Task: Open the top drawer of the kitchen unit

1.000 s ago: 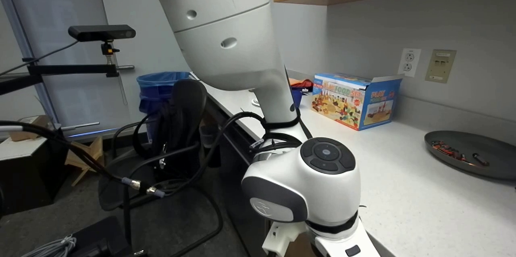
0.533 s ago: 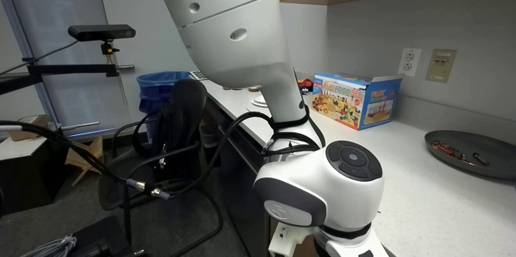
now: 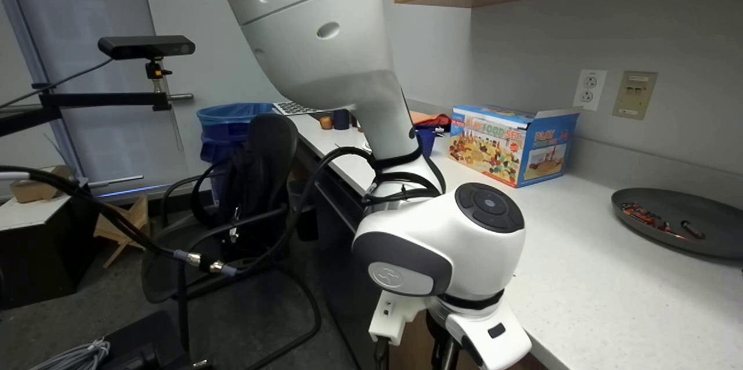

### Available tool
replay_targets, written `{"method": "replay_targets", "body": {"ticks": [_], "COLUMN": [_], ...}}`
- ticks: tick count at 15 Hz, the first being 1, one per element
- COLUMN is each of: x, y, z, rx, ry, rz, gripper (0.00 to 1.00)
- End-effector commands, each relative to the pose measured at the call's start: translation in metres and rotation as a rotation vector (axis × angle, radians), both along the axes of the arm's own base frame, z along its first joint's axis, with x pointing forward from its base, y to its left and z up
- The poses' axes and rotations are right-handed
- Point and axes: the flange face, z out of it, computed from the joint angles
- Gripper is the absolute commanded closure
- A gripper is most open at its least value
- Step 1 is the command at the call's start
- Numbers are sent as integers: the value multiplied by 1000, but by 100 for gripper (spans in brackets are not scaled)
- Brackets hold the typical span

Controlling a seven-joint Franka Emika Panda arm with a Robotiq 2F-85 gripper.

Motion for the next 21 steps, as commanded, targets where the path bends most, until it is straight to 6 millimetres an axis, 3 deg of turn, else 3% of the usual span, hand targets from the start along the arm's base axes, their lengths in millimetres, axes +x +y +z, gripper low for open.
{"method": "replay_targets", "body": {"ticks": [1, 5, 12, 21], "x": [-5, -7, -7, 1], "y": [30, 44, 36, 17], "z": [9, 13, 38, 18], "rx": [8, -6, -46, -18], "ry": [-21, -51, -119, -142], "rz": [40, 11, -25, -115], "gripper": [0, 0, 0, 0]}}
